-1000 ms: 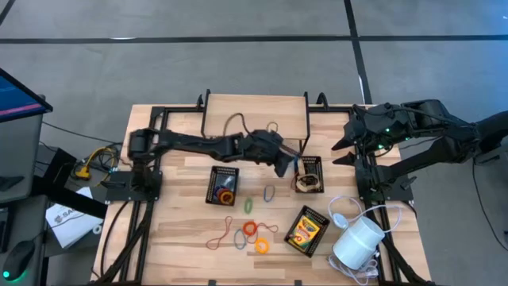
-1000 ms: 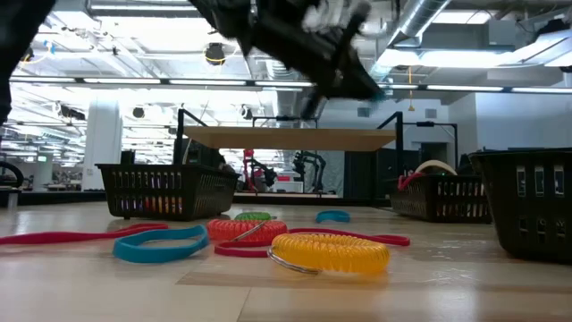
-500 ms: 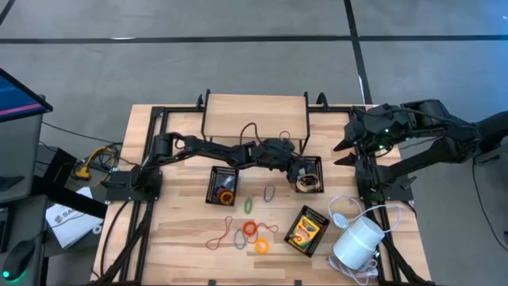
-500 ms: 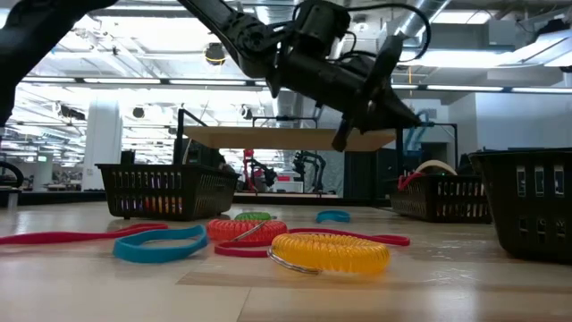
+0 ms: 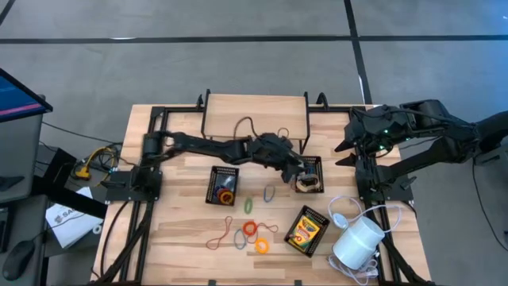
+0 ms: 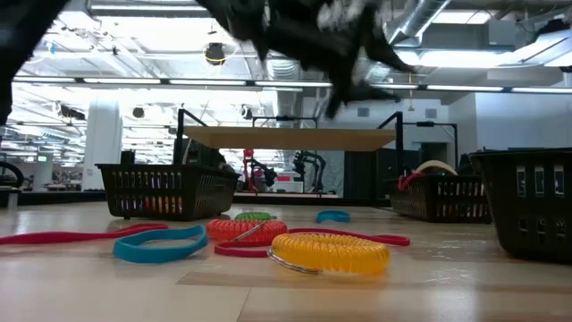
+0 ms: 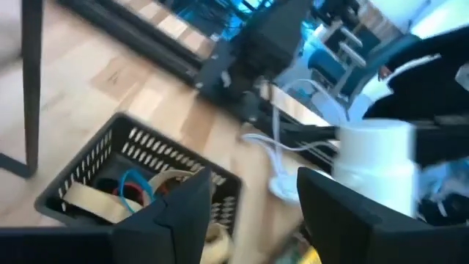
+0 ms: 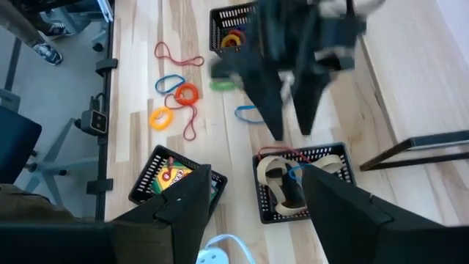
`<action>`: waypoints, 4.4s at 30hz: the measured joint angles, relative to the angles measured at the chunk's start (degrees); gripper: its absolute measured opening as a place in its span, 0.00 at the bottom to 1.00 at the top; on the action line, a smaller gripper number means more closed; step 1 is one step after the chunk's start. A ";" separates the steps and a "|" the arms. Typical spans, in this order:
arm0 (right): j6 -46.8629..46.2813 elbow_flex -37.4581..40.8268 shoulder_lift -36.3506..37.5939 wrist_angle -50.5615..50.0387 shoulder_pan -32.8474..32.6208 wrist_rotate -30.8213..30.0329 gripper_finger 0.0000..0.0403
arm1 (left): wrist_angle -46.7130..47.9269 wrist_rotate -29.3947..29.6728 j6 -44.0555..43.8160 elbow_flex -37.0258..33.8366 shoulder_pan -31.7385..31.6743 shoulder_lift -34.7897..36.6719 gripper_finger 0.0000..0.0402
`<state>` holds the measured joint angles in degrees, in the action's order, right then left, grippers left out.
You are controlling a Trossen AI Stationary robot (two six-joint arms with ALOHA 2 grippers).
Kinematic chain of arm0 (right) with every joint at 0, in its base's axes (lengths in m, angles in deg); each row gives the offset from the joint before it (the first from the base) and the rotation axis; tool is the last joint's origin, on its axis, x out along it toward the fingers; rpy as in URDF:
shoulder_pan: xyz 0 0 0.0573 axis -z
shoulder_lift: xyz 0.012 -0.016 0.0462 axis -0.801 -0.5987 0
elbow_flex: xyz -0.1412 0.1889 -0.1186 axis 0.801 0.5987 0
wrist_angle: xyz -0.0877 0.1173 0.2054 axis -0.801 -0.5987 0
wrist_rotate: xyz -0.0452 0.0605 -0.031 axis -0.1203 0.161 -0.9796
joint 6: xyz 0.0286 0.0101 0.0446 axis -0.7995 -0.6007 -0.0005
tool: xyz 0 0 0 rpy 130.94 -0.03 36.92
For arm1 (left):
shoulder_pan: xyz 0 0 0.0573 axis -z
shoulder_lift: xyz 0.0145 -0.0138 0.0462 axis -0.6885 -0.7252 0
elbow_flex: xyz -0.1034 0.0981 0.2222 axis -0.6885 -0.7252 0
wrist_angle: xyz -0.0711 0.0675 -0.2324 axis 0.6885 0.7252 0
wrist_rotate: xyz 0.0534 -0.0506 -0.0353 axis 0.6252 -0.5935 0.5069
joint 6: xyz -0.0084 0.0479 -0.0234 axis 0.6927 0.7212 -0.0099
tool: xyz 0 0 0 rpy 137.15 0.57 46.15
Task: Pick & Place Office Desk Supplies
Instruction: Put the top blue rubber band into the top right black bin, then put the left red rubber band into the top right black bin
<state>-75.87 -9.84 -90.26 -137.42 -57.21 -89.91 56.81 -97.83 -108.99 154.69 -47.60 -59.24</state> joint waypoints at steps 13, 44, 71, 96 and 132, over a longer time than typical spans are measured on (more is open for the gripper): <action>8.12 25.29 -10.24 30.64 0.25 0.23 0.52 | 44.44 27.41 6.22 0.12 11.51 29.00 0.30; 26.37 19.74 -54.79 46.93 -3.24 -0.16 0.44 | 58.95 31.30 -8.88 0.01 19.62 32.73 0.28; 15.86 23.39 -9.20 19.66 3.60 -1.50 0.00 | 50.20 35.25 -9.60 -8.41 19.51 32.69 0.28; 16.72 27.77 -13.73 15.17 9.63 0.11 0.54 | 41.92 26.28 -7.86 -10.19 21.62 33.06 0.29; 14.10 5.35 -11.79 4.27 10.23 0.02 0.54 | 50.54 15.82 -39.45 -13.93 41.00 8.74 0.58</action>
<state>-61.78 -4.48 -102.06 -133.15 -46.99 -89.89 107.35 -82.01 -148.45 140.76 -6.61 -50.51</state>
